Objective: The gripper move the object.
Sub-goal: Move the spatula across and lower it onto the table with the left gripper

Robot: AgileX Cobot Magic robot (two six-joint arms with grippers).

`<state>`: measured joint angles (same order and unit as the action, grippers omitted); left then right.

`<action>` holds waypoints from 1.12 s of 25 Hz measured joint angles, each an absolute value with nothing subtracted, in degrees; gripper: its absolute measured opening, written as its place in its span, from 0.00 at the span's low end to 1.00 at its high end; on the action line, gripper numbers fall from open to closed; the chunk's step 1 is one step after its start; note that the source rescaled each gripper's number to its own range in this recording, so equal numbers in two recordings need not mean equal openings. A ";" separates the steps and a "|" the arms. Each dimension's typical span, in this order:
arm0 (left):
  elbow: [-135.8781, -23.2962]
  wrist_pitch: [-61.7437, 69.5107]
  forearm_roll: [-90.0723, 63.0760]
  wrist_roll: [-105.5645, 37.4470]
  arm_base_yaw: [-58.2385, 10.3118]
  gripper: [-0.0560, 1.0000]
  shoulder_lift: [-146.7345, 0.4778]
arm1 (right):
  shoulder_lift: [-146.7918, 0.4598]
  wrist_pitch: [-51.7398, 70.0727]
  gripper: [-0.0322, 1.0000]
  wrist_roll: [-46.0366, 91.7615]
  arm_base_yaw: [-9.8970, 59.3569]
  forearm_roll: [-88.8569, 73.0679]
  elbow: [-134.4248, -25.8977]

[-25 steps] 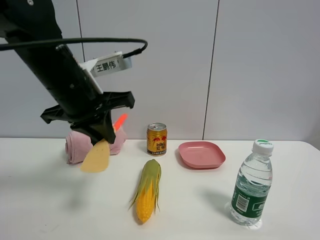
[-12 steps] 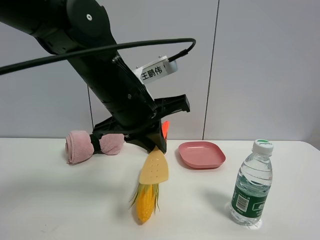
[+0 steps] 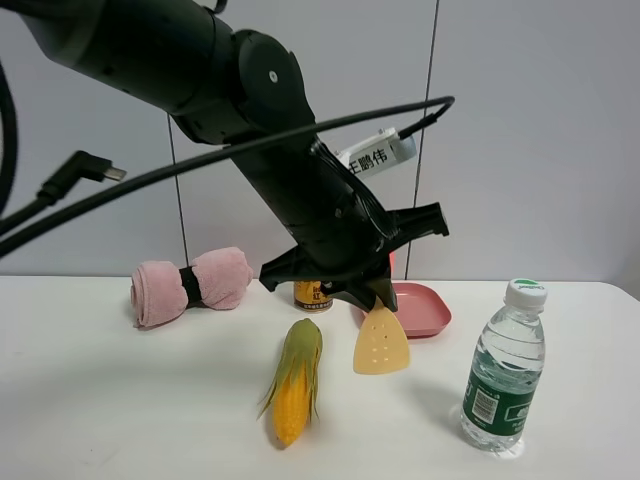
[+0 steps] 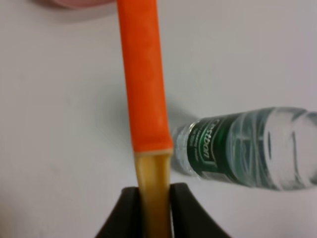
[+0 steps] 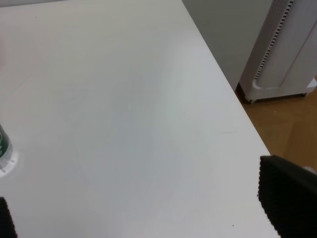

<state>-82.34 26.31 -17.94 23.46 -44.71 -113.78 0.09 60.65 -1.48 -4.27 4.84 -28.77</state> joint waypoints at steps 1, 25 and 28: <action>-82.47 25.70 -18.12 23.46 -44.71 0.05 -114.88 | 0.09 60.65 1.00 -1.48 -4.27 4.84 -28.77; -82.46 16.96 -25.19 23.52 -44.71 0.05 -127.54 | 0.09 60.65 1.00 -1.48 -4.27 4.84 -28.77; -82.46 16.84 -25.35 23.52 -44.71 0.05 -127.75 | 0.09 60.65 1.00 -1.48 -4.27 4.84 -28.77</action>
